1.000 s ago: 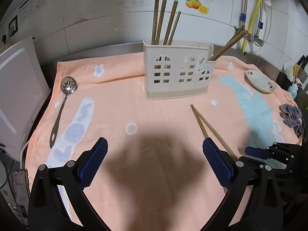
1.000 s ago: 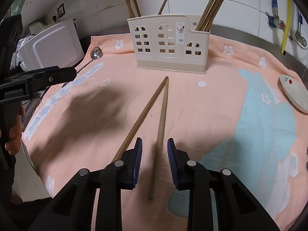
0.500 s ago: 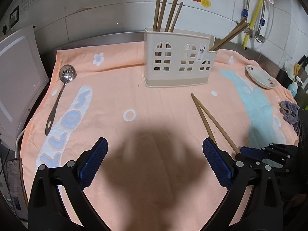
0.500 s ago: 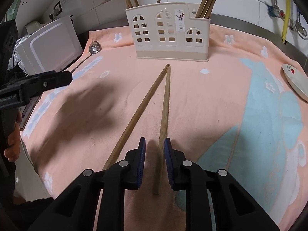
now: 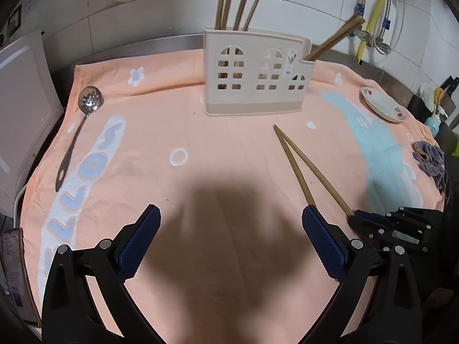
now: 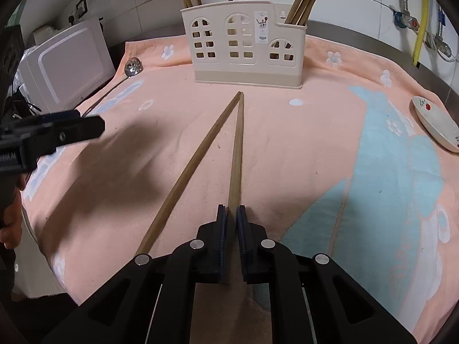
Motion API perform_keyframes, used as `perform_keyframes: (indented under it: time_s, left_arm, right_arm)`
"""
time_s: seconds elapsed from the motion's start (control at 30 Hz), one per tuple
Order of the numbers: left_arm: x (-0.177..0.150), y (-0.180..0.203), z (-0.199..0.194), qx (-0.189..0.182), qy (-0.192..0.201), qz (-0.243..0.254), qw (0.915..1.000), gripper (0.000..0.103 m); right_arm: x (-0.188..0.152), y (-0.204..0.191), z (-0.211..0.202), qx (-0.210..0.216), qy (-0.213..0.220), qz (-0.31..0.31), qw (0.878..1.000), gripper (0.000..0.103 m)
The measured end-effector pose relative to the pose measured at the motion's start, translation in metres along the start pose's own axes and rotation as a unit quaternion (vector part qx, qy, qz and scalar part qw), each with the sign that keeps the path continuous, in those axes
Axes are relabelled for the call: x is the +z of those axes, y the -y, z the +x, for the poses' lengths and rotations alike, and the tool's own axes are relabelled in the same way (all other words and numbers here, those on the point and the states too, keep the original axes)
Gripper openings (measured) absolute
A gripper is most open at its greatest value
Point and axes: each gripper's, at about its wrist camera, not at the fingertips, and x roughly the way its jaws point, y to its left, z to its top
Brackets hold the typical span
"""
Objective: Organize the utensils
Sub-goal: 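Close the right tool on one of the last two chopsticks while the left tool returns, then close the left tool on the last chopstick while the right tool holds its own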
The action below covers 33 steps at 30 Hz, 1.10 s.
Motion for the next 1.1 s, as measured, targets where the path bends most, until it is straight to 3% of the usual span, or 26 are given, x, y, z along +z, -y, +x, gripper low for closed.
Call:
perform_keyframes:
  time_s: [0.43,0.83,0.97,1.1]
  left_arm:
    - [-0.018,0.036,0.013,-0.04,-0.025,0.015,0.9988,0.096]
    - [-0.026,0.068,0.028,-0.1,-0.057,0.02,0.9932,0.037]
    - [-0.026,0.074,0.032,-0.105,-0.063,0.021,0.9922,0.026]
    - [-0.027,0.077,0.039,-0.106,-0.073,0.02,0.9914,0.022]
  right_arm:
    - [0.014,0.012,-0.041,0.0,0.056,0.004,0.998,0.007]
    - [0.024,0.03,-0.057,0.009,0.083,0.01,0.996,0.007]
    - [0.025,0.033,-0.057,0.012,0.083,0.01,0.996,0.007]
    - [0.025,0.034,-0.057,0.015,0.085,0.011,0.996,0.007]
